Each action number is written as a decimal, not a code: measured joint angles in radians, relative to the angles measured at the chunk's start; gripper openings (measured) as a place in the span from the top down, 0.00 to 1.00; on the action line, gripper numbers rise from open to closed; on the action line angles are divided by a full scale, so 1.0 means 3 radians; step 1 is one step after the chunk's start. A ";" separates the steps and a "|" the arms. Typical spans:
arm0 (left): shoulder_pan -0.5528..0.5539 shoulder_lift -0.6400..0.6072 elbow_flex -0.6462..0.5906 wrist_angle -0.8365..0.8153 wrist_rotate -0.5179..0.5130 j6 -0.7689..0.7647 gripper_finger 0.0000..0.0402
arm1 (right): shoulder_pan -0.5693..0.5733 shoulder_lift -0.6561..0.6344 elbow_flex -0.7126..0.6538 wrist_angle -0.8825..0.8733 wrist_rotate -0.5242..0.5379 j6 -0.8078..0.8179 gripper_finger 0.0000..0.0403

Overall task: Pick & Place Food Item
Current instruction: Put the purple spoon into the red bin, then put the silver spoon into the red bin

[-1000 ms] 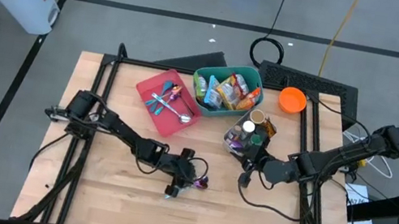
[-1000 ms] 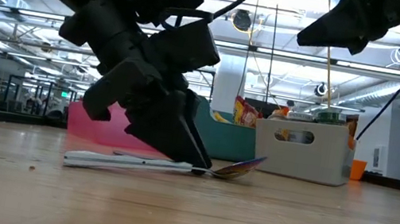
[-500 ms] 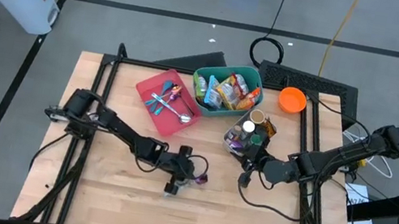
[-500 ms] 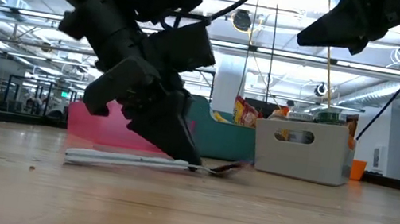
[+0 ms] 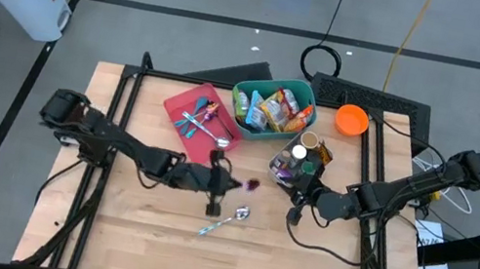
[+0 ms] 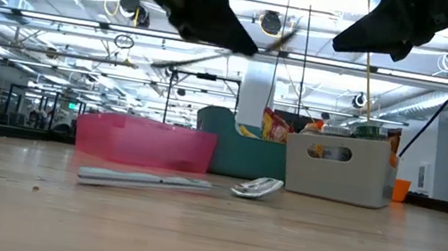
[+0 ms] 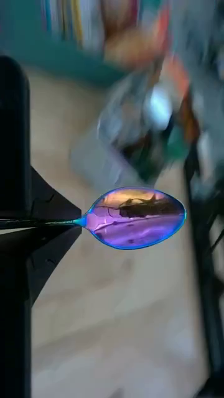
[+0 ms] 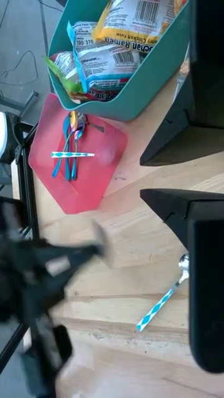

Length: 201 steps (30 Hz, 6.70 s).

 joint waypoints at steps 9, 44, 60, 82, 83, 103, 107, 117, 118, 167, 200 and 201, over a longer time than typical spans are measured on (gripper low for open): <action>0.0425 -0.0594 -0.0510 0.0692 -0.0683 -0.0040 0.98 | 0.0006 -0.0001 0.0000 -0.0011 -0.0001 0.0009 0.85; 0.1402 -0.0688 -0.1845 0.1348 -0.1572 -0.2209 0.77 | 0.0005 0.0000 0.0000 -0.0032 0.0003 0.0011 0.85; 0.1400 -0.0700 -0.1843 0.1821 -0.0954 -0.1859 0.46 | 0.0005 0.0000 0.0000 -0.0033 0.0001 0.0011 0.85; 0.0095 -0.0580 -0.0809 0.0617 0.1092 -0.0105 0.35 | 0.0004 0.0000 0.0000 -0.0033 0.0005 0.0011 0.85; 0.0028 -0.0545 -0.0694 0.0462 0.0968 -0.0104 0.34 | 0.0004 -0.0001 0.0000 -0.0033 0.0005 0.0011 0.85; 0.0196 0.1110 0.0622 -0.0071 0.1365 -0.0084 0.22 | 0.0005 -0.0001 -0.0003 -0.0065 0.0001 0.0012 0.85; 0.0291 0.1285 0.0655 -0.0096 0.1518 -0.0188 0.26 | 0.0005 -0.0001 -0.0002 -0.0062 0.0000 0.0013 0.85; 0.0401 0.1325 0.0661 -0.0425 0.1505 -0.0270 0.34 | 0.0006 0.0000 -0.0001 -0.0062 0.0000 0.0011 0.85; 0.0401 0.1325 0.0661 -0.0433 0.1504 -0.0272 0.35 | 0.0005 0.0000 -0.0001 -0.0059 0.0000 0.0013 0.85; 0.0394 0.0172 -0.0231 0.1234 0.0701 0.0546 0.99 | 0.0008 -0.0001 0.0000 -0.0089 -0.0103 0.0013 0.85; 0.1065 -0.0515 -0.2266 0.3517 -0.1968 0.0341 0.98 | -0.0020 0.0000 0.0000 -0.0061 -0.0076 0.0038 0.85; 0.1065 -0.0515 -0.2266 0.3445 -0.2052 0.0273 0.99 | -0.0020 -0.0001 0.0000 -0.0062 -0.0076 0.0038 0.85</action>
